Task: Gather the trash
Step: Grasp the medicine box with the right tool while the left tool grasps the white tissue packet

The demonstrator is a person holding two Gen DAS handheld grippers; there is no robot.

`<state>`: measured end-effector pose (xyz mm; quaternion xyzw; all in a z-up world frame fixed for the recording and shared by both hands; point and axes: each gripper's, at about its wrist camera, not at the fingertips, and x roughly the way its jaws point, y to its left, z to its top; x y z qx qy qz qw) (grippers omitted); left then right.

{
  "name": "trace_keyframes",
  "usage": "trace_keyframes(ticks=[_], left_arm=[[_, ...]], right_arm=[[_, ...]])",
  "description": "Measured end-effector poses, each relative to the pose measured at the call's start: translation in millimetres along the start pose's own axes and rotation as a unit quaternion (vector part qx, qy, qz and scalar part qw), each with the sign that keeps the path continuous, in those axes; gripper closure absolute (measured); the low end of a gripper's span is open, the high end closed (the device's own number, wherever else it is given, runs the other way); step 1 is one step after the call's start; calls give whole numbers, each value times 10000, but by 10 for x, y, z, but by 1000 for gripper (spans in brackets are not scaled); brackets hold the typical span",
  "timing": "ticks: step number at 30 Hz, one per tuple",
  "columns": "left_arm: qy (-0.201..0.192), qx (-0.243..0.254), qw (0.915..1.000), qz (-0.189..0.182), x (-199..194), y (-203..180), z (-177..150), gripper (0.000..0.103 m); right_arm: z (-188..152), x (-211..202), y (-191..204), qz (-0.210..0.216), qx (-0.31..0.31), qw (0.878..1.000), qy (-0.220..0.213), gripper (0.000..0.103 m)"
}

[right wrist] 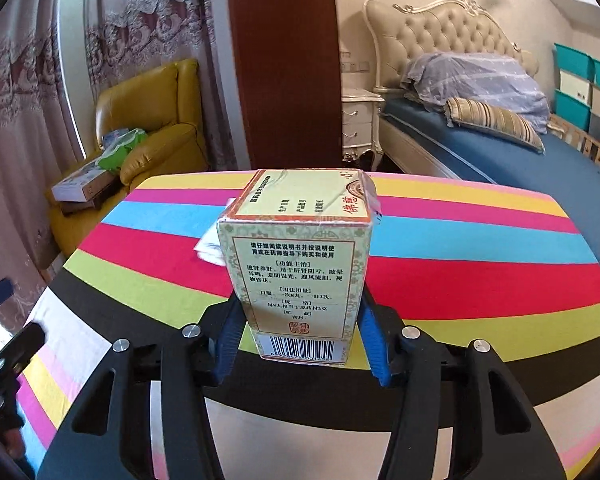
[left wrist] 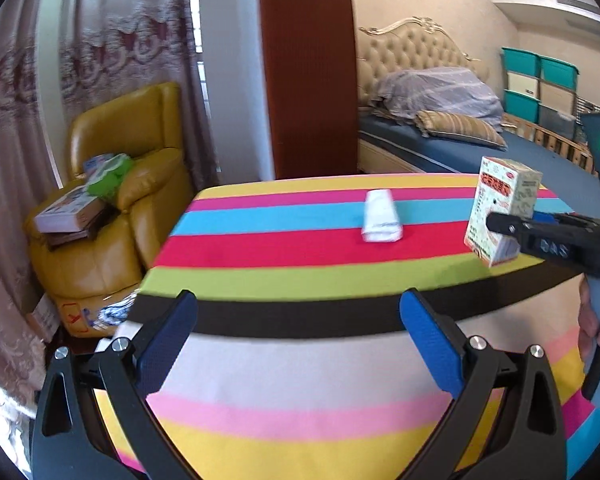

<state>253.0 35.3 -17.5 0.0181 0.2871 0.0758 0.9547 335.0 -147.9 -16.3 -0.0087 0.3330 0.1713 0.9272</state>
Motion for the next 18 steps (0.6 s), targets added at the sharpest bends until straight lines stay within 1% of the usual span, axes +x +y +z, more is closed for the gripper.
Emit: trace_keyframes(ticks=[3,8,10,14,16,18], left_arm=[[89,-34,9999,-54,261,-164,148,5],[559,-277,9978,-232,828,-372,418,5],[679,-353,9967,-275,1015,-441,504,5],[857,-322,9956,-198,1376,-604,690,5],[925,-301,9952,-111,1551,-671,766,13],[1023,-240,9944,-106,1725,-735,828,19]], right_arm=[[-8,-24,-182,0,-19,10000,14,53],[-60,-43,-331,-30,-146,9999,-3,53],[-77,-43,-380,-22,-131,9999,-33,53],[-116,-8,-479,22,16,10000,-83,53],[-157,32,-496,-35,49,9999,-89,53],[-166,54,-492,61,81,9999,-45,53]])
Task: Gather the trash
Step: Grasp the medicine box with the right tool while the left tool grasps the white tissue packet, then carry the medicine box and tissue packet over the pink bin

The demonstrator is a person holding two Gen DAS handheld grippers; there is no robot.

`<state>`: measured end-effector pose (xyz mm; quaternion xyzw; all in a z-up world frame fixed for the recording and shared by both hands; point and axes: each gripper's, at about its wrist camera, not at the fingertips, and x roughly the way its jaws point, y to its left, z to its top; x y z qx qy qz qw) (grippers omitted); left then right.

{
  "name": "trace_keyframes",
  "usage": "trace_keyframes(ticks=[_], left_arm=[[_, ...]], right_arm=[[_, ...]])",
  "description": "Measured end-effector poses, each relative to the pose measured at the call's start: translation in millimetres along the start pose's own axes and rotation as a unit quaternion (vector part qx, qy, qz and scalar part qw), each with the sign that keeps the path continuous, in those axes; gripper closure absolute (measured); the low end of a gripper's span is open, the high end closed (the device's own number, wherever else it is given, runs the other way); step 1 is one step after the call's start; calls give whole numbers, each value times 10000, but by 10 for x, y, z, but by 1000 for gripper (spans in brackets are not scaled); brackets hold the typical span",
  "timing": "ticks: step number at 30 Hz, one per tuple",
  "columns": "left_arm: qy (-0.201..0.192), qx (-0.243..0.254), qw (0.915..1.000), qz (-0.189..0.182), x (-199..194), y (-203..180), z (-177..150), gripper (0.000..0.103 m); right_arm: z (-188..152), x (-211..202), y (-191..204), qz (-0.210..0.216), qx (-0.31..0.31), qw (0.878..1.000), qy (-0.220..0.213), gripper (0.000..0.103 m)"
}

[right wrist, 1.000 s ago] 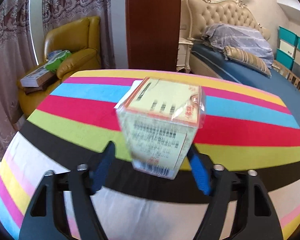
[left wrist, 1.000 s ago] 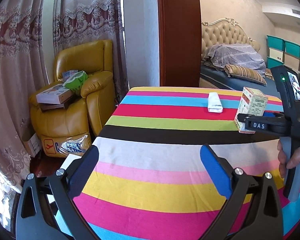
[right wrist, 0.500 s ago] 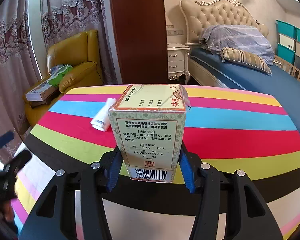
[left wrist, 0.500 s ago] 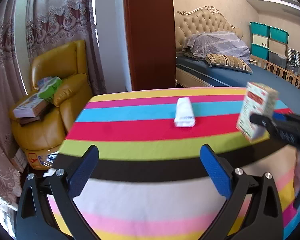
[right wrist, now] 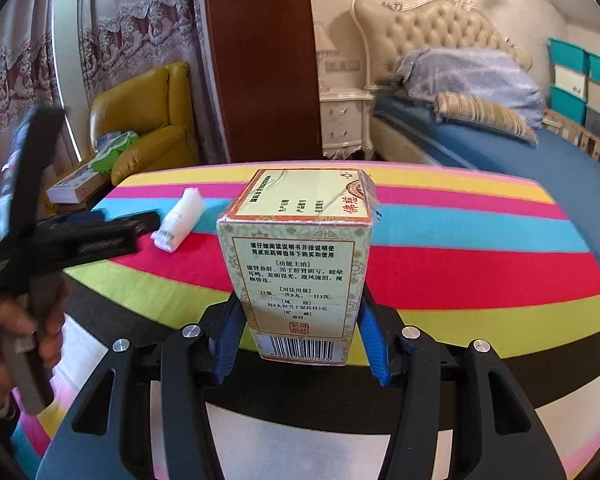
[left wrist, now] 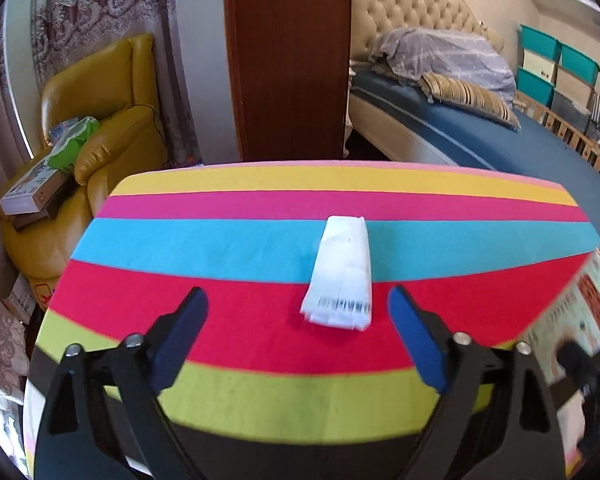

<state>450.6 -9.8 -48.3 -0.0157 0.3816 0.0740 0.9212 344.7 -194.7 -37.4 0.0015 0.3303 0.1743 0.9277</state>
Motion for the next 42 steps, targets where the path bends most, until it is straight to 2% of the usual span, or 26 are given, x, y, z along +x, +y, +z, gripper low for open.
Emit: trace_keyframes(ticks=[7,10,12,14,18,24,33,42], left_arm=[[224,153,9996,62,398,-128,130,29],[353,199,9992,-11,528,-185,135,37],[512,210,9984,-88,630,-219,140,51],[467,194,9986,-160,597,-225,134,65],[265,332,9990,-158,429,-301,90,65],[90,386,9990,-182,100,-299,-204,65],[-92,228,9991,-349,-334,-177,-669,65],[-169,-34,9993,-336,-694,-10,-1065,65]], right_arm=[[3,36,-42,42,143,9999,64,53],[9,41,-23,11,111,9999,75,53],[6,50,-18,10,109,9999,81,53],[7,51,-22,11,123,9999,88,53],[0,56,-31,18,141,9999,98,53],[7,58,-18,22,157,9998,112,53],[-12,74,14,-52,63,9999,135,53],[-19,66,76,-64,-124,9997,195,53]])
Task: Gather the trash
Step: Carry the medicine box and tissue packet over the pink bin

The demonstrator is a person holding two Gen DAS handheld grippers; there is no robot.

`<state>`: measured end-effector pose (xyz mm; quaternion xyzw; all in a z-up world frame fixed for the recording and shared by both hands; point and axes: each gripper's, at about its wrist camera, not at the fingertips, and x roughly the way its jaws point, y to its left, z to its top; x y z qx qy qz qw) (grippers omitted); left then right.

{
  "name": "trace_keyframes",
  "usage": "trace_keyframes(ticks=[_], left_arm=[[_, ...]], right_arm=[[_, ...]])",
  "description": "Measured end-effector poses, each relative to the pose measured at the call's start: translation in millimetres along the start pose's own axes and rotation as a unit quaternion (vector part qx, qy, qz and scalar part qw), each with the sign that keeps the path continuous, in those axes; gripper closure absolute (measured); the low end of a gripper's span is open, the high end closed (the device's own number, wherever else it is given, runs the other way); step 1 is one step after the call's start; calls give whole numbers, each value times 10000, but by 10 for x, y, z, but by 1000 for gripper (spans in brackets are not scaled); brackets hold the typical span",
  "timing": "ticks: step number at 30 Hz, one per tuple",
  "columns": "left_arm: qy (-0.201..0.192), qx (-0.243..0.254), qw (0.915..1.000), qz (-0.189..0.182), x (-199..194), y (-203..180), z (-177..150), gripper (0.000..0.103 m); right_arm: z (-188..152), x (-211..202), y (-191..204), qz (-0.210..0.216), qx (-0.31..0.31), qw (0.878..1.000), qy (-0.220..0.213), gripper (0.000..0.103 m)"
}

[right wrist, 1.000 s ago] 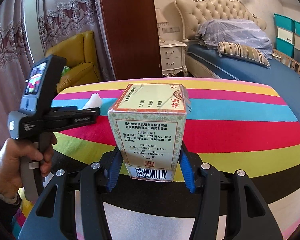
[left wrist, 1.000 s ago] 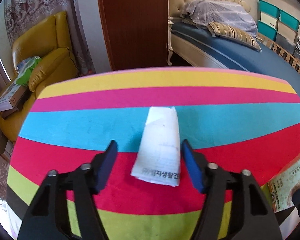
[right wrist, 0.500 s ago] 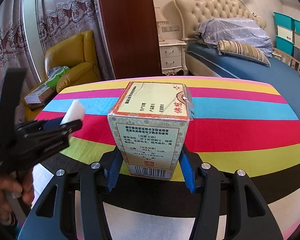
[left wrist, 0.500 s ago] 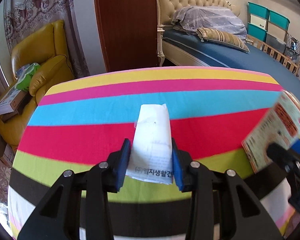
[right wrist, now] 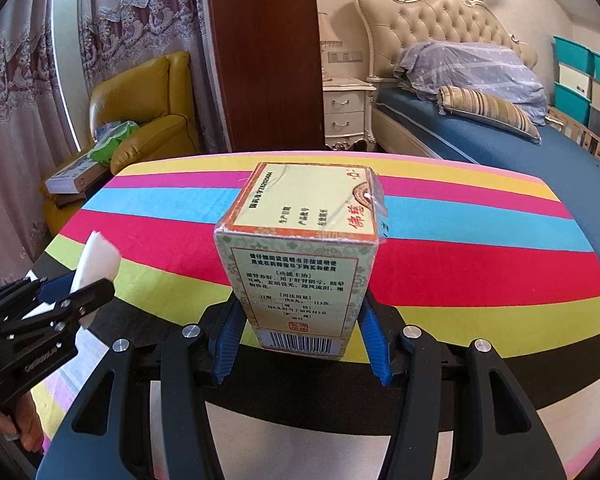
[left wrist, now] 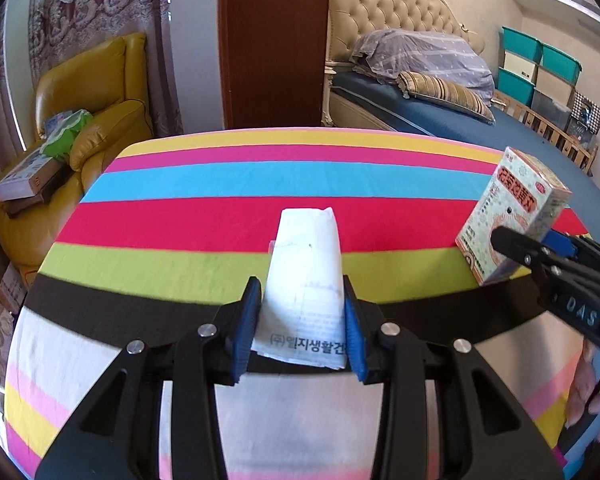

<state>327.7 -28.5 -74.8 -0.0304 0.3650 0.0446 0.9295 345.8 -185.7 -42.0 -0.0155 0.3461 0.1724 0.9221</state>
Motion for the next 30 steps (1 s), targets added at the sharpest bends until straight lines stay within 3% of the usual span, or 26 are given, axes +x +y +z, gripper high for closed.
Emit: trace_keyframes(ticks=[9,16,30], left_arm=[[-156,-129,9996,-205,-443,174,-345,65],[-312,54,9989,-358,-814,103,-656,65],[-618,558,9929,-850,-1367,-430,-1070,65]], right_arm=[[-227,-605,298,277,-441,9985,-149,54],[-518,-988,375,320,-466,9981,-243,54],[-1079,-1620,190,115,-387,9988,-275,54]])
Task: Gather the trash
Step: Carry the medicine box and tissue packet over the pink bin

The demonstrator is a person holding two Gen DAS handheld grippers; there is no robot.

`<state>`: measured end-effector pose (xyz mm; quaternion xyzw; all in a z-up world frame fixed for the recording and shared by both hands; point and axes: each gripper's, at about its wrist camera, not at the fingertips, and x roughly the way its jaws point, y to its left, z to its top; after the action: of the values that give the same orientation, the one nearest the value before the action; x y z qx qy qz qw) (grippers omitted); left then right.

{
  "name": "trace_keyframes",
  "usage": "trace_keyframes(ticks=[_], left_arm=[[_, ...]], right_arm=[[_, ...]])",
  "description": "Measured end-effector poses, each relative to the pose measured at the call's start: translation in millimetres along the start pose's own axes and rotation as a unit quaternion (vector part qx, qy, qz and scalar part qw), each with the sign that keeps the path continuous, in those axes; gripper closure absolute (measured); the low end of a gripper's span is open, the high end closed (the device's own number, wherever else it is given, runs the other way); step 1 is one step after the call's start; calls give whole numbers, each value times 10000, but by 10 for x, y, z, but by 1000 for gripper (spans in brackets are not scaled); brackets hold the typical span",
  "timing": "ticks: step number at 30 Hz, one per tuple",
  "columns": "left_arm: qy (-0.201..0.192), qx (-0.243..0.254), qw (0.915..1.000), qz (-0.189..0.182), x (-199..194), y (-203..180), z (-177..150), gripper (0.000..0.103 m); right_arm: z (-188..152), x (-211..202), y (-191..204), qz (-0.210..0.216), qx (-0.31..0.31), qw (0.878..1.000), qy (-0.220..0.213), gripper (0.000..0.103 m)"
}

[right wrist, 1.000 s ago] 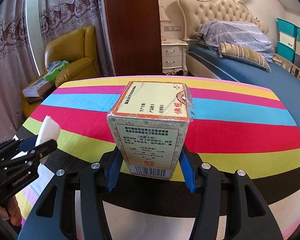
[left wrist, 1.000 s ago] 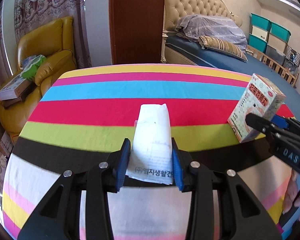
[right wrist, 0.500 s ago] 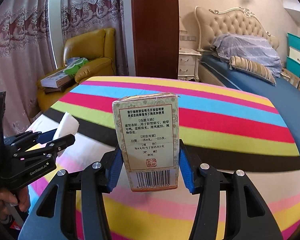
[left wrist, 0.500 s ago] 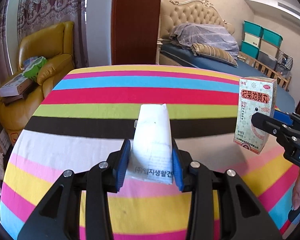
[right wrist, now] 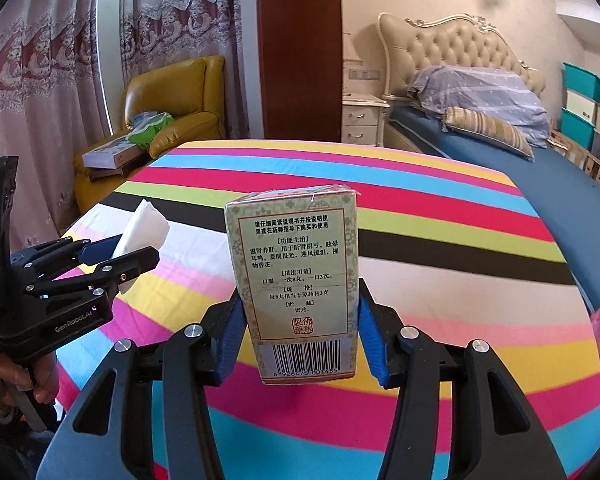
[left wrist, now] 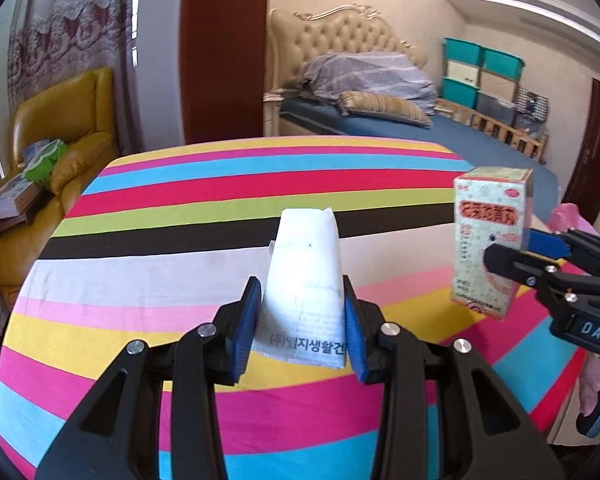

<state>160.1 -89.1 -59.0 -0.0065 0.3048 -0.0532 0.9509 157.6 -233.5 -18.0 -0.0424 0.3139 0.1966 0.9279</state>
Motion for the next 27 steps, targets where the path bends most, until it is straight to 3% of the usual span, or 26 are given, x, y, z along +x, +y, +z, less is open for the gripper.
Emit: trace_keyframes(ticks=[10,27], left_arm=[[-509,546,9951,-649,-284,-763,81,65],[-660,1588,9742,-1459,-267,-2209,286,65]], right_arm=[[-232,-513,-499,-363,494,9976,-330,54],[-585,-1342,-1586,-1475,1275,9778,-772,54]])
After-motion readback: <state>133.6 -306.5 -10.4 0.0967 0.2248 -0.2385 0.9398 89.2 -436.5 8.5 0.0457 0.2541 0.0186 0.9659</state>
